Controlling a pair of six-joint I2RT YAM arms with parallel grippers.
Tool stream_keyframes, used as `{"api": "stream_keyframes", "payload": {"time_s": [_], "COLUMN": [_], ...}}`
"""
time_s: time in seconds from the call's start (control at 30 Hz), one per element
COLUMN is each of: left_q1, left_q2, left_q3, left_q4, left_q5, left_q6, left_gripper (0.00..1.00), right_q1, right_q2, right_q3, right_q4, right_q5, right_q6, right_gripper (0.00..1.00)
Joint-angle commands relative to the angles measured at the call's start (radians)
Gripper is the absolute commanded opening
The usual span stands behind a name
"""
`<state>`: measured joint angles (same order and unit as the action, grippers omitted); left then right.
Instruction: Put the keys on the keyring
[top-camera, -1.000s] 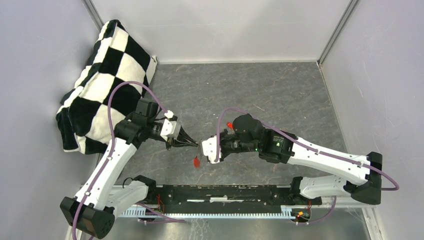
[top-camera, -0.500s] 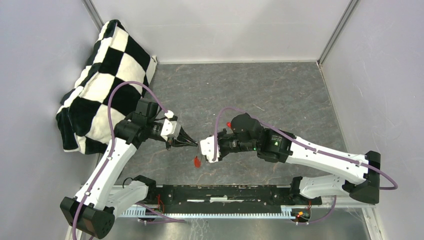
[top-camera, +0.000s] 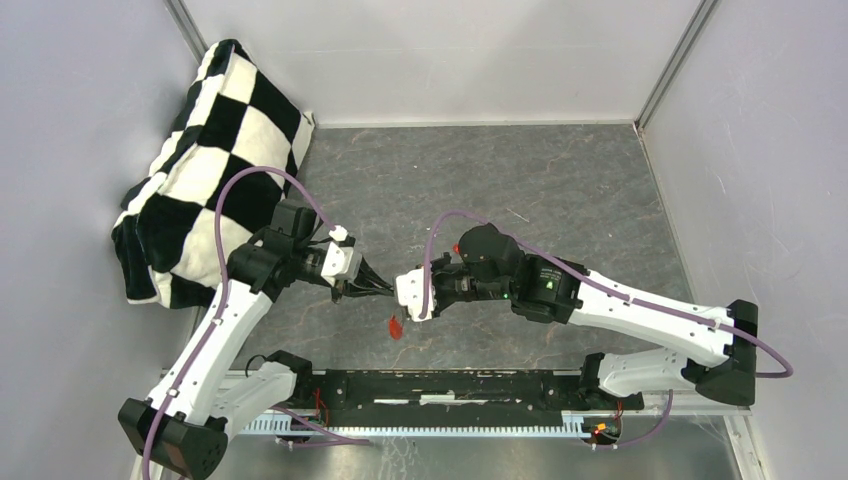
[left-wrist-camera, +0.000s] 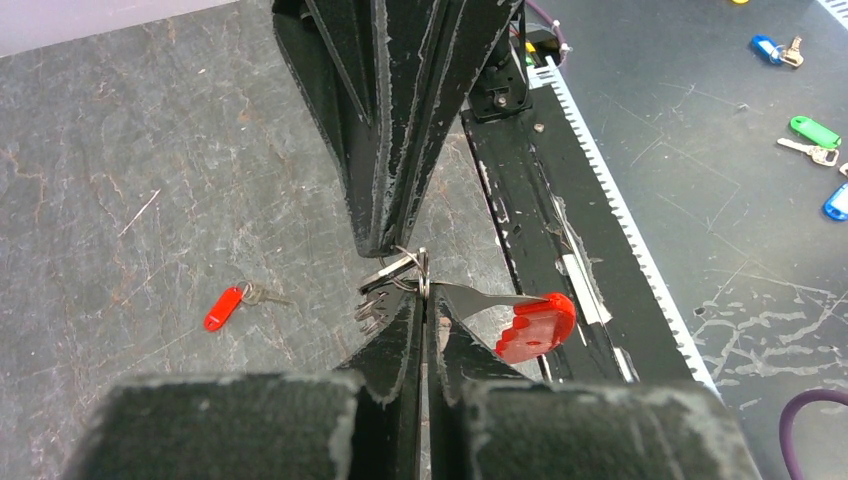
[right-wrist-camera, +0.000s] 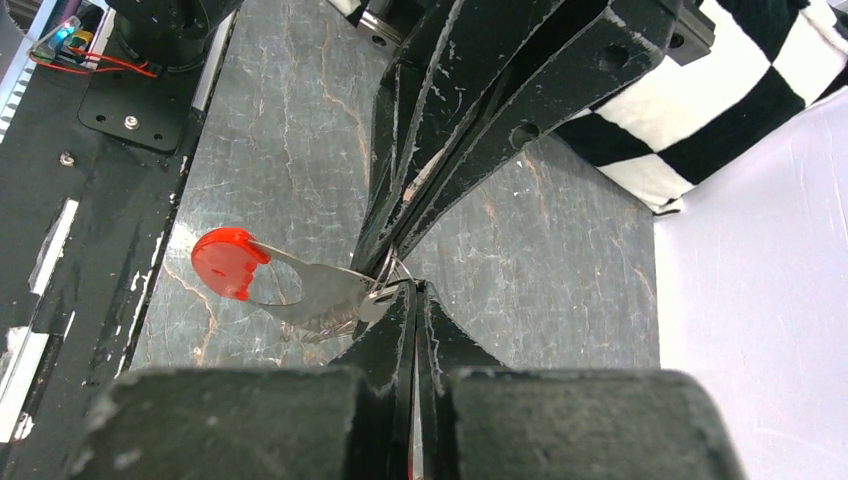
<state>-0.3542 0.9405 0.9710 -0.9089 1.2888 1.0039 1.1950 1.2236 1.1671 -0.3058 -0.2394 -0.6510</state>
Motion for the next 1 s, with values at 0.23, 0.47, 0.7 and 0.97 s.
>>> {"api": "stream_keyframes", "payload": {"time_s": [0.23, 0.47, 0.7, 0.97], "left_q1": [-0.014, -0.014, -0.015, -0.015], "left_q2": [-0.017, -0.018, -0.022, -0.022], "left_q3": [0.001, 0.003, 0.008, 0.003], "left_q4": [0.019, 0.019, 0.017, 0.019], "left_q5": [0.023, 0.027, 0.054, 0.074], "left_q6": [0.026, 0.032, 0.038, 0.058], "left_gripper": [0.02, 0.02, 0.02, 0.02], "right_q1": [0.000, -0.001, -0.001, -0.006], "right_q2": [0.029, 0.071, 0.100, 0.108], "right_q3": [0.068, 0.093, 0.115, 0.114], "right_q4": [0.080, 0.082, 0.095, 0.113], "right_q5": [-0.042, -0.068, -0.078, -0.069], "right_q6": [0.017, 0.007, 0.002, 0.021], "right_gripper": [0.00, 0.00, 0.00, 0.00]}}
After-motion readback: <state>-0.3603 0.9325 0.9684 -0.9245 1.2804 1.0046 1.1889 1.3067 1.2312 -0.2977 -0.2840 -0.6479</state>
